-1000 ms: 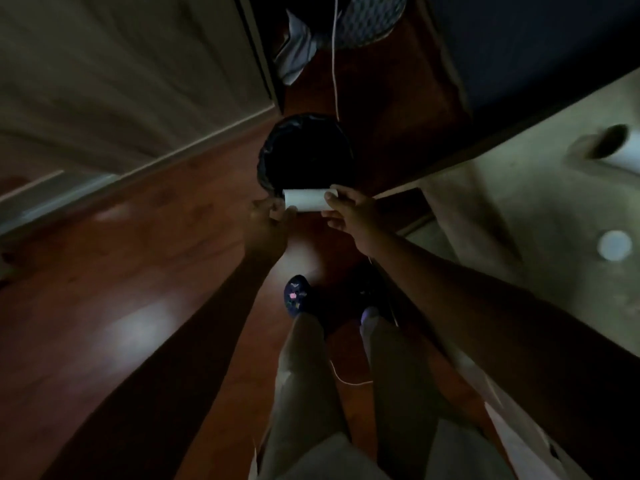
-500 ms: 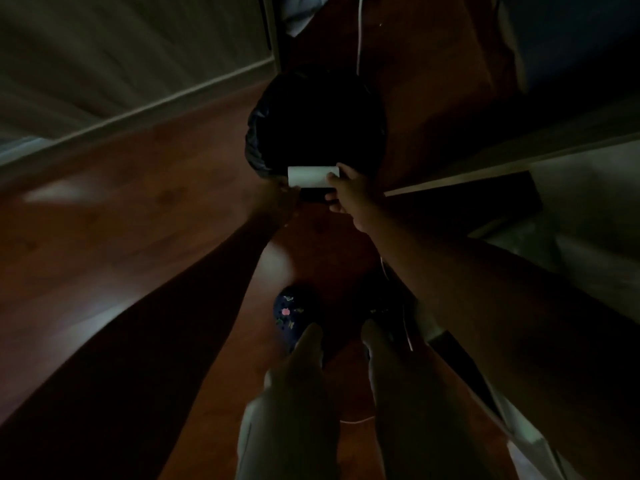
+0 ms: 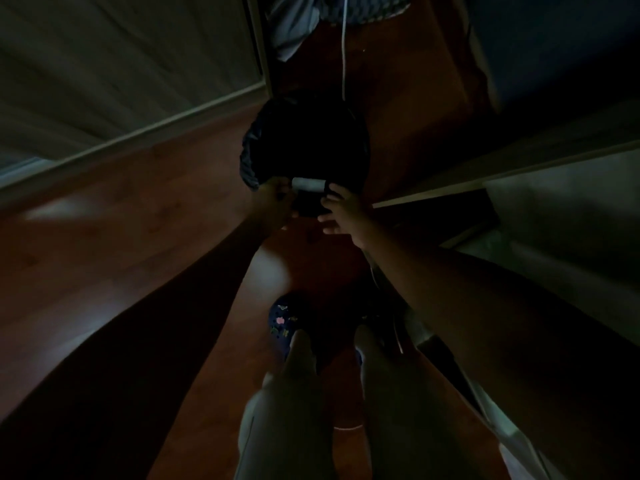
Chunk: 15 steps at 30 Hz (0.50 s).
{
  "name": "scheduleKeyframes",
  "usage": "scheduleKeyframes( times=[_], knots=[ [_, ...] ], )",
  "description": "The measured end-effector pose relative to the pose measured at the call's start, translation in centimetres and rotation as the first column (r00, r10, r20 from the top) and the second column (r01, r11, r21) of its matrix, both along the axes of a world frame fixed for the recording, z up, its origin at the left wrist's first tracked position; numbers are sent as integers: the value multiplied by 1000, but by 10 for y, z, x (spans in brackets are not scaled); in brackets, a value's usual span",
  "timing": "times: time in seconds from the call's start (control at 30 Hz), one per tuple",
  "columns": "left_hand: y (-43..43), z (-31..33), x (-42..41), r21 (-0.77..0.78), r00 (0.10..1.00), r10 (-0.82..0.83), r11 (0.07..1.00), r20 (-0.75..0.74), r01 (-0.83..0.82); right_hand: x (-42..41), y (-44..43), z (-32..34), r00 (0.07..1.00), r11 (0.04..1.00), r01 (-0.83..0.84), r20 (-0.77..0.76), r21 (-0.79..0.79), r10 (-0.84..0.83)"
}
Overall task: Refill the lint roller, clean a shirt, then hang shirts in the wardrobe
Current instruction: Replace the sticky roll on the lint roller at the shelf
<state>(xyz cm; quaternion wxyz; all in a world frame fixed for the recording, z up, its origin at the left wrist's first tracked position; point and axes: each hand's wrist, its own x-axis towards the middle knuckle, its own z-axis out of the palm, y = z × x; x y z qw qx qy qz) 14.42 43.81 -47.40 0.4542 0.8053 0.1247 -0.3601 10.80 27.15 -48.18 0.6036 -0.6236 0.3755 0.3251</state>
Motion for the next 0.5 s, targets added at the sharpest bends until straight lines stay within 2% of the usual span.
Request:
scheduleKeyframes(
  times=[0.13,0.27,0.4,0.5],
  knots=[
    [-8,79,7,-76,975,81,995,209,-66,1,-7,70,985,995,90,152,-33,-84],
    [-34,189,5,-142,946,134,985,294,-95,-5,-32,181,945,989,135,307,-63,-110],
    [-76,294,-6,-205,903,138,977,407,-57,-27,-72,294,896,966,212,424,-151,-131],
    [-123,357,-9,-186,851,65,982,521,38,-50,-117,357,837,920,327,518,-215,-176]
  ],
)
